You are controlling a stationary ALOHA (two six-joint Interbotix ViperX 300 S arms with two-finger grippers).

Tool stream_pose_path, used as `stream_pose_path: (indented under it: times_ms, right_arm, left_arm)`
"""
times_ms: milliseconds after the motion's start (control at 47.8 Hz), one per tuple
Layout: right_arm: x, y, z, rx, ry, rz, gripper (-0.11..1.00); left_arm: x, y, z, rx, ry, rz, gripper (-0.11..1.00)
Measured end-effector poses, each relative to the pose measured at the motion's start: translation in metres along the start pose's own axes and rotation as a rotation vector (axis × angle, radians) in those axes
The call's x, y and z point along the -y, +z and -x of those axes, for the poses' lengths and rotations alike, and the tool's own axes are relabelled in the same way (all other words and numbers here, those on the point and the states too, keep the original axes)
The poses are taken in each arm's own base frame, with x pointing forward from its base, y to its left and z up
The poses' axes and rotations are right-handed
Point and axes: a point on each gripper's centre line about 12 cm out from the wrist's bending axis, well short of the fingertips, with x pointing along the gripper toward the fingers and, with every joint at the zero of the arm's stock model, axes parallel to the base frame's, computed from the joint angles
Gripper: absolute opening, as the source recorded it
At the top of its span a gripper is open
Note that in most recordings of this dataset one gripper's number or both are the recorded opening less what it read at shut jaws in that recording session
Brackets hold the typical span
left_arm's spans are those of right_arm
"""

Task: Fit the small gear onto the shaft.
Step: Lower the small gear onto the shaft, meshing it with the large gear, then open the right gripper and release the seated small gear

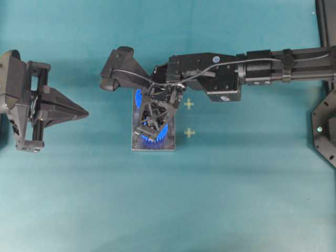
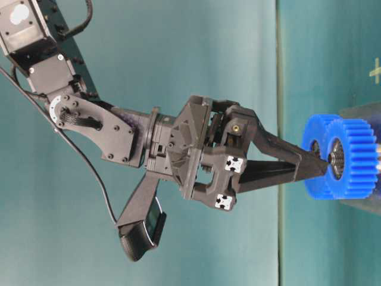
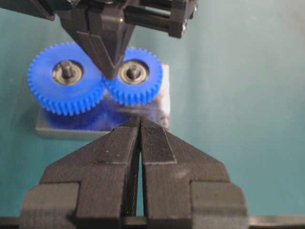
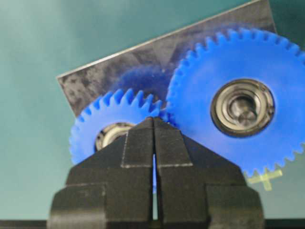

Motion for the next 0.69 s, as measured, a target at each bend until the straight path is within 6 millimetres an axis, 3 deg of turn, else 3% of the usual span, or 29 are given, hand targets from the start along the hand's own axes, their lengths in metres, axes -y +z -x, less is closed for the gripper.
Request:
stream_pose_path:
  times_ms: [167, 397, 502, 690]
  right_arm:
    - [-0.002, -0.021, 0.003, -0.050, -0.003, 0.007, -0.02]
    - [-0.033, -0.058, 0.007, -0.119, 0.029, 0.036, -0.02]
    - [-0.036, -0.055, 0.018, -0.074, 0.041, 0.031, -0.02]
    - [-0.018, -0.025, 0.030, 0.047, 0.028, 0.006, -0.02]
  left_arm:
    - [0.000, 0.000, 0.000, 0.000, 0.000, 0.000, 0.00]
    - [0.000, 0.000, 0.000, 0.000, 0.001, 0.001, 0.00]
    - [0.000, 0.000, 0.000, 0.002, 0.001, -0.001, 0.00]
    - [0.000, 0.000, 0.000, 0.000, 0.001, -0.001, 0.00]
